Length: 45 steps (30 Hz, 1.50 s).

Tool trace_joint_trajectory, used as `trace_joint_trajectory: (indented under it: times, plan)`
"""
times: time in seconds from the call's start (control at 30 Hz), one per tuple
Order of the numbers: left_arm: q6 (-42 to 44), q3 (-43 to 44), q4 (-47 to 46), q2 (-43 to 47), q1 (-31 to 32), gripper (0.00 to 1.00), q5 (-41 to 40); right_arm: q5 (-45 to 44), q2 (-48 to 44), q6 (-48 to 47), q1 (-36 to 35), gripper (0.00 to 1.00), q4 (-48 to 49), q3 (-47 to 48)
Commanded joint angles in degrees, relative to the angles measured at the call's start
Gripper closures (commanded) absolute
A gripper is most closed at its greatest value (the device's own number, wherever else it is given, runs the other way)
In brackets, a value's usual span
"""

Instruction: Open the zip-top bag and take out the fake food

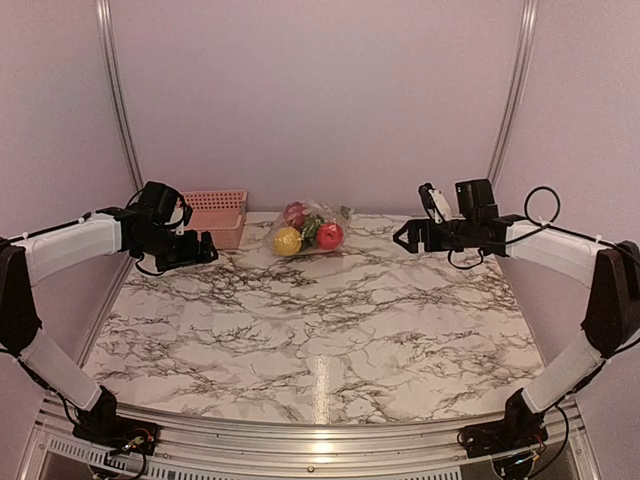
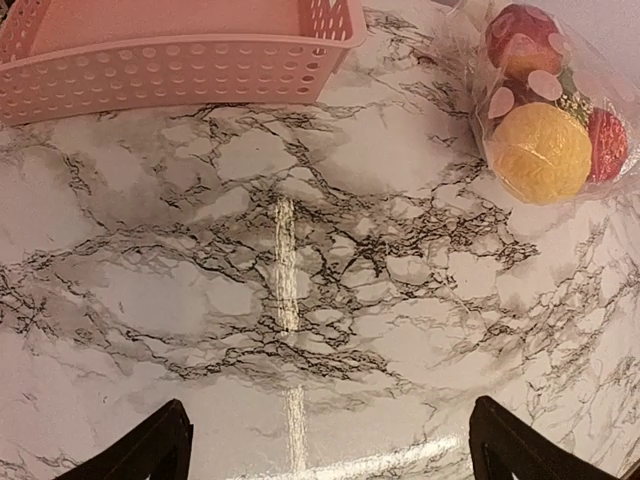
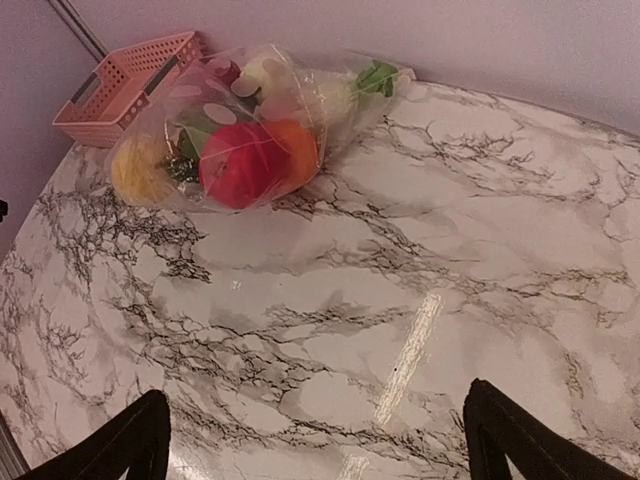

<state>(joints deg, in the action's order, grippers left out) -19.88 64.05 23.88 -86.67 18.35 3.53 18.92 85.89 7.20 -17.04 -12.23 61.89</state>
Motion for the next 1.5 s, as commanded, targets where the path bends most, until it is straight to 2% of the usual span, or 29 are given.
trace_joint_trajectory:
  times: [0.0, 0.3, 0.6, 0.77, 0.83, 0.93, 1.1, 1.2, 1.47]
  plan:
    - [0.6, 2.5, 0.3, -0.9, -0.2, 0.01, 4.4, 4.0, 4.5, -0.3, -0.5, 0.01, -1.3, 7.9]
    - [0.4, 3.9, 0.8, -1.2, -0.3, 0.01, 7.4, 6.1, 18.8, 0.3, -4.1, 0.01, -4.4, 27.9]
    - [0.5, 3.8, 2.6, 0.0, -0.3, 0.01, 6.5, 7.1, 36.6, 2.1, -9.0, 0.01, -8.1, 49.0]
    - [0.7, 2.5, 2.9, 1.6, -0.3, 0.01, 5.8, 7.6, 44.0, 2.9, -9.7, 0.02, -9.3, 57.1]
    - [0.8, 2.0, 2.9, 2.1, -0.3, 0.01, 5.8, 8.5, 46.3, 3.0, -9.8, 0.07, -10.1, 59.6]
    - [1.4, 1.5, 3.3, 2.7, -0.4, 0.01, 5.5, 9.3, 48.4, 2.3, -10.1, 0.27, -11.5, 61.9]
    - [2.6, 1.8, 4.1, 2.4, -0.4, 0.01, 5.3, 10.2, 48.1, 0.0, -10.9, 0.69, -14.2, 60.3]
    - [3.3, 2.2, 4.3, 1.8, -0.4, 0.01, 5.7, 11.0, 46.0, -2.0, -11.7, 1.0, -15.3, 57.0]
    - [3.5, 3.4, 2.3, 0.1, -0.4, 0.01, 8.7, 11.2, 34.3, -4.2, -16.3, 1.0, -12.8, 41.2]
